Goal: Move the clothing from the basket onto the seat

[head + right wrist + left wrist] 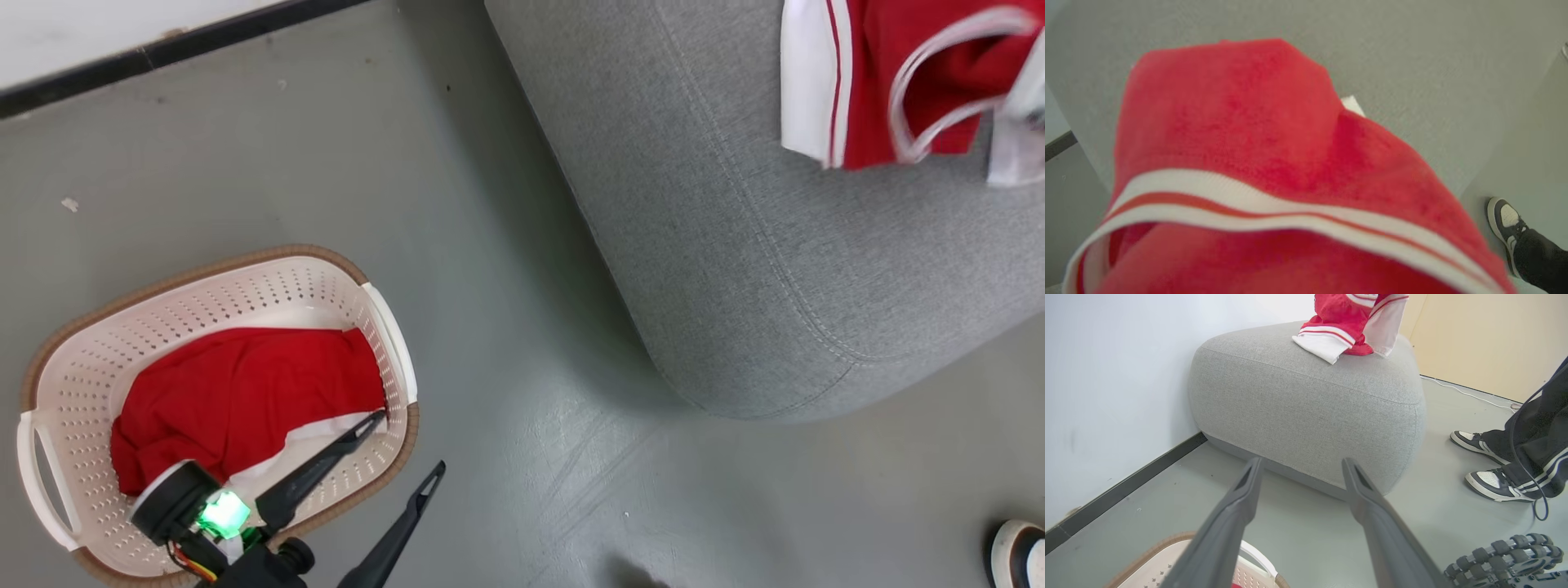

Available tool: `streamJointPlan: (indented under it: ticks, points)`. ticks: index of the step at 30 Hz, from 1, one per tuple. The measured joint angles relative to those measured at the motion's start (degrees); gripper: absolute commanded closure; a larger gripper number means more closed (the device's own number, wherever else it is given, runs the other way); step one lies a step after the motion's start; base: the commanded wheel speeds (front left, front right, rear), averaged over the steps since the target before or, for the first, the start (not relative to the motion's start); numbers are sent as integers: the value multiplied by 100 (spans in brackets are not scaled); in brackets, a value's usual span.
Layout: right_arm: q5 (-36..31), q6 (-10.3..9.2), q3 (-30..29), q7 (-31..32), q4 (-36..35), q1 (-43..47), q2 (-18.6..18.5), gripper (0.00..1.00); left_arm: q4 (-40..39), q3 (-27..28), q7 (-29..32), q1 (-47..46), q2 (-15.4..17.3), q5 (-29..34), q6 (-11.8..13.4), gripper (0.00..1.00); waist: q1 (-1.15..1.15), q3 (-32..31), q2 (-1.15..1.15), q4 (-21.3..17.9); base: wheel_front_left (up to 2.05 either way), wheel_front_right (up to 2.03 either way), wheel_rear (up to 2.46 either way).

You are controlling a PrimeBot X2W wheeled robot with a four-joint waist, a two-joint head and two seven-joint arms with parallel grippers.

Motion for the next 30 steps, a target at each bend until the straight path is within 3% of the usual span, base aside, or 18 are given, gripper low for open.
streamJointPlan:
  ticks: [9, 17, 30]
  points:
    - [-77, 1, 271, -631, -1060, -506, -723, 0, 133, -81, 0, 3, -163, -29, -3, 0, 0, -250, 0, -7, 0, 0, 0]
    - [-66, 1, 388, -583, -733, -25, -377, 0, 259, -102, 0, 9, -215, -93, -3, 0, 0, -398, 0, 1, 0, 0, 0]
    - [622, 1, 951, -2038, -1267, -207, -63, 0, 320, -119, 0, -36, -444, -91, -4, 0, 0, -672, 0, 46, 0, 0, 0]
